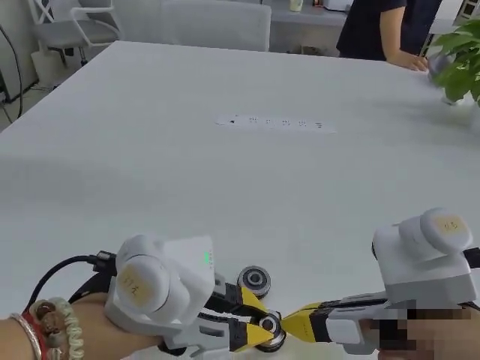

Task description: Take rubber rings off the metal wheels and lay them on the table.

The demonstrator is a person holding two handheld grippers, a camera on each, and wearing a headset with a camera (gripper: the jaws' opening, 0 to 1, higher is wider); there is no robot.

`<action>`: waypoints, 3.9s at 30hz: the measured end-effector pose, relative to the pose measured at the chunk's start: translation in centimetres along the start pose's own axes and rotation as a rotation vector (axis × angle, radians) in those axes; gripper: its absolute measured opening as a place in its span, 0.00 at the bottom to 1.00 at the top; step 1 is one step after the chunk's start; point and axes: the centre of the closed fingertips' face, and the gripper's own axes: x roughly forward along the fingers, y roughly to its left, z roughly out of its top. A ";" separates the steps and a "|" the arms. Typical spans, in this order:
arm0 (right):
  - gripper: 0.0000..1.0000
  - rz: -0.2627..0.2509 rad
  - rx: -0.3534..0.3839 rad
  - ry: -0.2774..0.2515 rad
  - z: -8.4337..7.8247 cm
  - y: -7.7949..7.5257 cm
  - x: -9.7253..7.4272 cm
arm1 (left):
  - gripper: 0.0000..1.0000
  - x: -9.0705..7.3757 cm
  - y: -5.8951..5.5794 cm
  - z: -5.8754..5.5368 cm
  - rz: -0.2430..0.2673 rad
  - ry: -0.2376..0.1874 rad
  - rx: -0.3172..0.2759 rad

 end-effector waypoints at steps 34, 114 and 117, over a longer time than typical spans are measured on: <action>0.00 0.064 -0.045 -0.068 1.4 1.5 0.1 | 0.07 0.1 0.0 0.0 0.007 -0.006 -0.019; 0.00 0.011 -0.067 -0.035 1.3 0.7 -0.3 | 0.64 -8.5 0.8 2.5 0.015 0.053 -0.044; 0.00 0.001 -0.082 -0.032 1.3 0.5 -0.4 | 0.69 -9.8 0.8 2.7 0.040 0.047 -0.040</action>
